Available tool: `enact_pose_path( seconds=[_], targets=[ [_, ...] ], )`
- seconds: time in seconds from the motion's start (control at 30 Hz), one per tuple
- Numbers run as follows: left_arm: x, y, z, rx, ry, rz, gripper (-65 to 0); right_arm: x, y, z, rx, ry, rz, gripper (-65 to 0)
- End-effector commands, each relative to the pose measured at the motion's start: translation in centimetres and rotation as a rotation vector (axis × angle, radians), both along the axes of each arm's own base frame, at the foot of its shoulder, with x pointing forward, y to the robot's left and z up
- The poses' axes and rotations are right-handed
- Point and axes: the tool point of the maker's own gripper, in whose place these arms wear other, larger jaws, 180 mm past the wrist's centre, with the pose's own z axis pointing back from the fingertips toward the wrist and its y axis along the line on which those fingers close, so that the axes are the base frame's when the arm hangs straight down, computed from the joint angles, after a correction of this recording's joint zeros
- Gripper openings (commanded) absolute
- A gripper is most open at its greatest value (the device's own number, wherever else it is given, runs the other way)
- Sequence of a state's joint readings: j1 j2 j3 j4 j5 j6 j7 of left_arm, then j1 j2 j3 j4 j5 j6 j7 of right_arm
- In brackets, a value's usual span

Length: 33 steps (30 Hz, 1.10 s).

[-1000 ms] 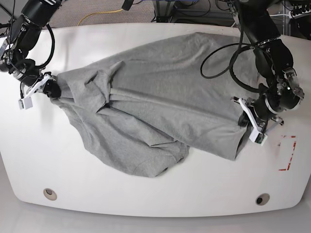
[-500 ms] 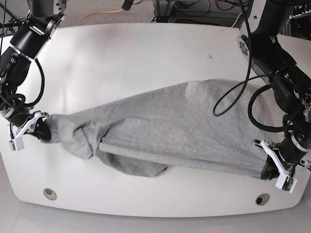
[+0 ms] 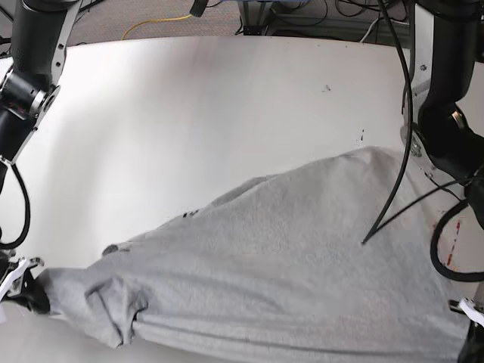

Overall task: Fold the T-shirt properly
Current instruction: 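Lift the shirt with both grippers and stretch it between them, then swing the held shirt up and lay it down, pulling grippers apart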

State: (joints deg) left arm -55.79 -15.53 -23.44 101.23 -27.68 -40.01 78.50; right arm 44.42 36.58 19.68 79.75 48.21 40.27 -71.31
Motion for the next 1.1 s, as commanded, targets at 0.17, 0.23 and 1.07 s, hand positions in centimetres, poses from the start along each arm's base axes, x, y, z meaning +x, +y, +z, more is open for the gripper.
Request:
enact_pose_path(
  seconds=[0.17, 0.23, 1.07],
  targets=[
    [-0.3, 1.4, 9.3, -0.046, -0.169, 0.000, -65.0, -0.1, -1.5, 13.1, -0.100, -0.246, -0.024, -65.0],
    [-0.2, 1.8, 9.7, -0.048, -0.170, 0.015, -65.0, -0.5, -1.7, 14.9, -0.120, -0.273, -0.032, -65.0],
    [-6.7, 1.7, -22.0, 0.041, 0.487, 0.102, -65.0, -8.4, -2.2, -9.7, 0.064, 0.128, -0.080, -65.0]
  ],
)
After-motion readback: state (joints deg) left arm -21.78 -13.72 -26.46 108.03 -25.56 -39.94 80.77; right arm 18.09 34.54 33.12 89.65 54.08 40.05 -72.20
